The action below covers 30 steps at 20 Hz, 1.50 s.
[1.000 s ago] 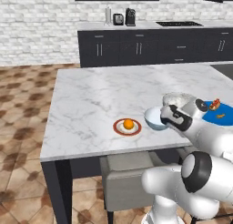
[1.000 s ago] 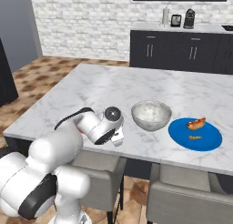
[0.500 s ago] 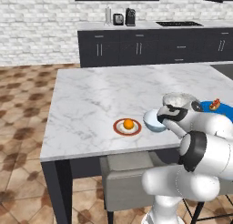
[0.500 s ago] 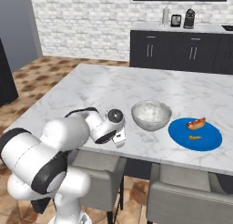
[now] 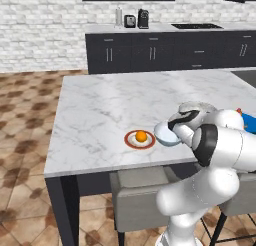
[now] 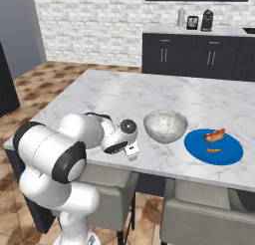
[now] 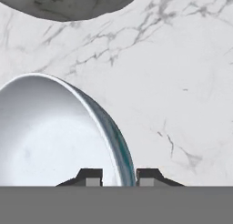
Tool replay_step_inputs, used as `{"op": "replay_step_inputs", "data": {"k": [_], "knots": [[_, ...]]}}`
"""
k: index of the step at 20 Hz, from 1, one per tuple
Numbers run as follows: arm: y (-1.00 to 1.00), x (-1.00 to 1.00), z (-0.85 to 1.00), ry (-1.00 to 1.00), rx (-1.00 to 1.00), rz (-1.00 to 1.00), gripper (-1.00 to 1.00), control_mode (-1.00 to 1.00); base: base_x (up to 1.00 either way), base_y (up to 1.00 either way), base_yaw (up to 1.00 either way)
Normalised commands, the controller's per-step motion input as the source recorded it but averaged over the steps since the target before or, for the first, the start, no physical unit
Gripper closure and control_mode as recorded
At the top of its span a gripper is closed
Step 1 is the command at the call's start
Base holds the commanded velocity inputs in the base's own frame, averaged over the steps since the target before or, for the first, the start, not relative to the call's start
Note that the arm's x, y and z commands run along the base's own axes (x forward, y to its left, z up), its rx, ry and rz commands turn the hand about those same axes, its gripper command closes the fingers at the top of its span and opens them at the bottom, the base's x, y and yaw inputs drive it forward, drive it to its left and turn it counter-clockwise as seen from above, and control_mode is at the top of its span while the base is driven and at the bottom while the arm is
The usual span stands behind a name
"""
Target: Take the smaller bowl and place it next to the appetizer plate on the dining counter , and place the larger bowl next to the plate with cooked food.
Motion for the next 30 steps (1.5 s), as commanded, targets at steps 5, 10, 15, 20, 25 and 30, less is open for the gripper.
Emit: {"op": "replay_step_inputs", "data": {"k": [5,10,15,20,25,30], "knots": [[0.0,0.41,-0.24,0.0,0.0,0.0,1.0,-1.0,0.0,0.0,0.0],[-0.02,0.38,-0.17,0.0,0.0,0.0,-1.0,-1.0,0.0,0.0,0.0],[0.0,0.04,-0.08,0.0,0.0,0.0,-1.0,-1.0,0.0,0.0,0.0],[0.0,-0.03,0.01,-0.04,0.0,0.0,-1.0,-1.0,0.0,0.0,0.0],[-0.03,-0.36,0.22,-0.13,0.05,0.0,-1.0,-1.0,0.0,0.0,0.0],[0.0,-0.69,0.55,-0.12,0.01,0.05,-1.0,-1.0,0.0,0.0,0.0]]}}
